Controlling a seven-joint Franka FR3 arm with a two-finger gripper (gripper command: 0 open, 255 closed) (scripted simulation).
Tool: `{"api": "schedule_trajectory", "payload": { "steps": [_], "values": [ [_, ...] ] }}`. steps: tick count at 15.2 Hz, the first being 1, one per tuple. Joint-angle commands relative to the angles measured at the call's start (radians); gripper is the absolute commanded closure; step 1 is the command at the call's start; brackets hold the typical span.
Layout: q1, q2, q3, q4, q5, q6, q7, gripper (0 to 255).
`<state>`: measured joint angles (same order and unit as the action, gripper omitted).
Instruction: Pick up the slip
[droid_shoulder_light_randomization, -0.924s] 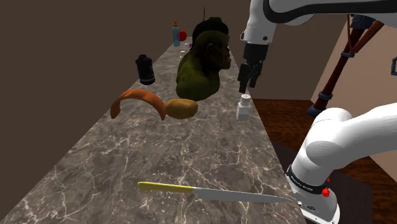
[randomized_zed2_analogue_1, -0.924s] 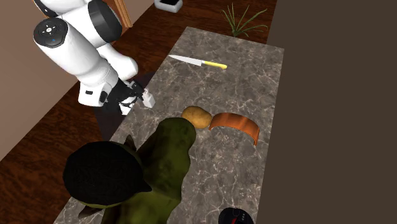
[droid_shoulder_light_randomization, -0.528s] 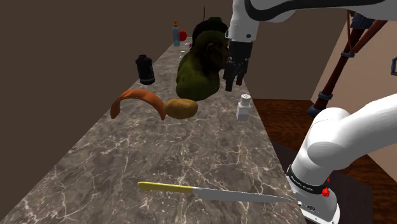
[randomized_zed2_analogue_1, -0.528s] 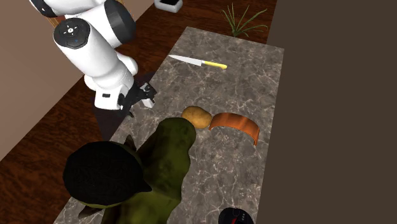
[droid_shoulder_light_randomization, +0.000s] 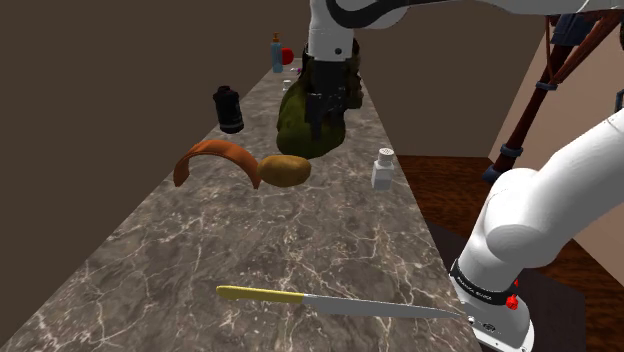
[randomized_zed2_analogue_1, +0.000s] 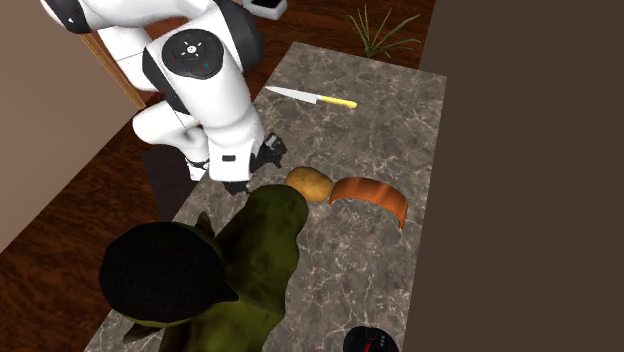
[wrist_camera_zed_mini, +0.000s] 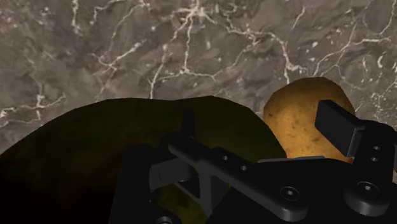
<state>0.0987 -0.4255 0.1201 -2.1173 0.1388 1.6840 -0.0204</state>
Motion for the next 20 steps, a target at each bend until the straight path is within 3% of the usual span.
{"api": "schedule_trajectory", "payload": {
  "steps": [1,11,18,20],
  "values": [
    [0.01,0.08,0.023,0.087,-0.009,-0.003,0.009,0],
    [0.081,0.448,0.14,0.516,-0.109,-0.06,0.082,0],
    [0.193,0.772,0.196,0.963,-0.241,-0.199,0.131,0],
    [0.197,0.778,0.195,0.958,-0.244,-0.189,0.131,0]
  ]
}}
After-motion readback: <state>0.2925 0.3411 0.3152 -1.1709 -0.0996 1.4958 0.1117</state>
